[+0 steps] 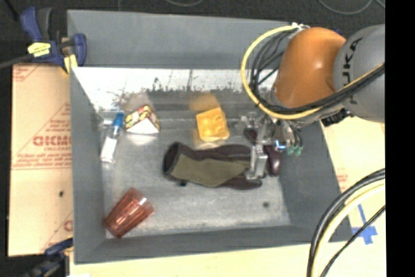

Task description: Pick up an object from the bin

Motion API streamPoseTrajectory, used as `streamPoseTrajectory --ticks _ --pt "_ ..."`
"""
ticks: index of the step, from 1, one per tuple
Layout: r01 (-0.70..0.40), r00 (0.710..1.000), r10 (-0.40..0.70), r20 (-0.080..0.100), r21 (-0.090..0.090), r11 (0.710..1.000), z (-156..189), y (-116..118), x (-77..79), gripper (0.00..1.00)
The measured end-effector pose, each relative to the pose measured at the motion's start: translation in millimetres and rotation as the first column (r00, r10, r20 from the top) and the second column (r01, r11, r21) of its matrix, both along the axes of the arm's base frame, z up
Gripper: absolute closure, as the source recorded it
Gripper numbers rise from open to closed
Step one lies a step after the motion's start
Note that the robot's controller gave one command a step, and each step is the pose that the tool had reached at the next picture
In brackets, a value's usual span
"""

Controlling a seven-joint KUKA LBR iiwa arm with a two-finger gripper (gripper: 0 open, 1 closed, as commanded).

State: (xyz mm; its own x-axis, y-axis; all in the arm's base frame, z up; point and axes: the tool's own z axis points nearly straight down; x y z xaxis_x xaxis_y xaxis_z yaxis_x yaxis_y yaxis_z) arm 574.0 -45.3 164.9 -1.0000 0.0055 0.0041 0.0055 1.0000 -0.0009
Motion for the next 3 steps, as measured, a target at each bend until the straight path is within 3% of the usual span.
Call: streamPoseTrajectory --ticks 1,2,3 --pt "-0.001 1.000 0.001 0.008 -0.001 1.000 5 0 1.4 0.00" --pt "-0.054 0.998 0.054 0.015 -0.002 0.999 -31 -3 2.8 0.00" --pt "-0.144 0.990 0.144 0.009 -0.002 0.990 -74 -5 7.6 0.00"
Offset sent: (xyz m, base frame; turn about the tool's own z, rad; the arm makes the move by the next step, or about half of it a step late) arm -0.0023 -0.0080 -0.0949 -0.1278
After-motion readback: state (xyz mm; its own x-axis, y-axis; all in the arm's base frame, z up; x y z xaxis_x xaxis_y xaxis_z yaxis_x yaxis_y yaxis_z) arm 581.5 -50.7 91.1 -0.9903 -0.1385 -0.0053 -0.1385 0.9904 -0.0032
